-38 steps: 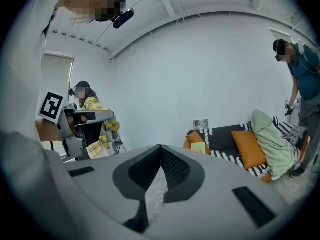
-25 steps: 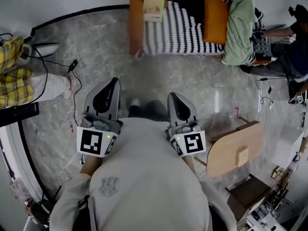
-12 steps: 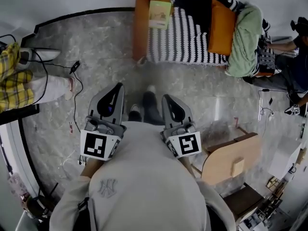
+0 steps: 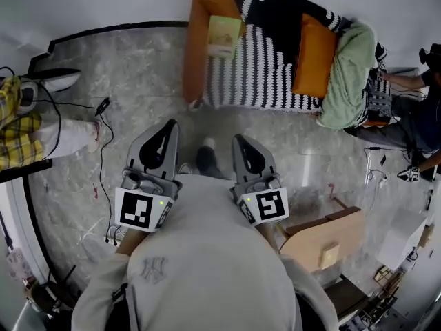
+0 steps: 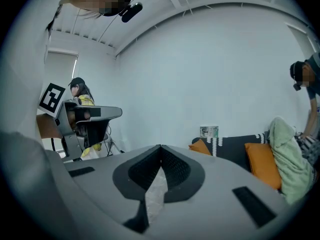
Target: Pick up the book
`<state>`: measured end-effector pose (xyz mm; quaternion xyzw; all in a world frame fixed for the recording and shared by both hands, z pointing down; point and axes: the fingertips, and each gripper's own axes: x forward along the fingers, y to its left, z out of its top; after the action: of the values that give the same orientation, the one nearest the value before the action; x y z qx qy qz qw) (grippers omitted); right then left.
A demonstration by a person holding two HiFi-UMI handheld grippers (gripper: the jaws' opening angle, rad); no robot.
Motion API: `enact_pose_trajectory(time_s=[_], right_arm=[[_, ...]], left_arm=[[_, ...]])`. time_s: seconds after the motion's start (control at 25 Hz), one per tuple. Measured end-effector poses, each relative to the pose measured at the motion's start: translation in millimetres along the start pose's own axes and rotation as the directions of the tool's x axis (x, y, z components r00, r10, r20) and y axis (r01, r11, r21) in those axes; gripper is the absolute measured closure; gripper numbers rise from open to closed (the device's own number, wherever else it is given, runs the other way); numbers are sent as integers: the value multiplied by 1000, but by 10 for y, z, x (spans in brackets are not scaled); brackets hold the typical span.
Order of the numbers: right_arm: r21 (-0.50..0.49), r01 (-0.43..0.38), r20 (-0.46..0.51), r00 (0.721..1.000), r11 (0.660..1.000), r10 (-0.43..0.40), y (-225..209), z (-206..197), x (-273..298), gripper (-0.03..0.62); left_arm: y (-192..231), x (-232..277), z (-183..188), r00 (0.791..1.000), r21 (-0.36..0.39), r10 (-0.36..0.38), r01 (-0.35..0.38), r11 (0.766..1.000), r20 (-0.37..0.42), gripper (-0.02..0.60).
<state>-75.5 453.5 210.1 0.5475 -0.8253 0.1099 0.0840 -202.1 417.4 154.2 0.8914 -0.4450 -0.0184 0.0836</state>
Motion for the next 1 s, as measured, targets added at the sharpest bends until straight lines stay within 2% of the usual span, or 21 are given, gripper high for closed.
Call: enact_pose_trajectory(time_s=[0.52, 0.8, 1.0], right_arm=[[2, -25, 14, 1000, 1000, 25, -715, 145, 202, 577], [22, -45, 24, 999, 999, 45, -969, 158, 207, 577], [45, -88, 30, 996, 995, 87, -1057, 133, 200, 577]], left_arm=[[-203, 717, 15, 1000, 4, 15, -15, 1000, 5, 580], [-310, 942, -2, 1000, 7, 27, -27, 1000, 5, 580], [-362, 1021, -25, 999, 11, 39, -39, 999, 2, 580]])
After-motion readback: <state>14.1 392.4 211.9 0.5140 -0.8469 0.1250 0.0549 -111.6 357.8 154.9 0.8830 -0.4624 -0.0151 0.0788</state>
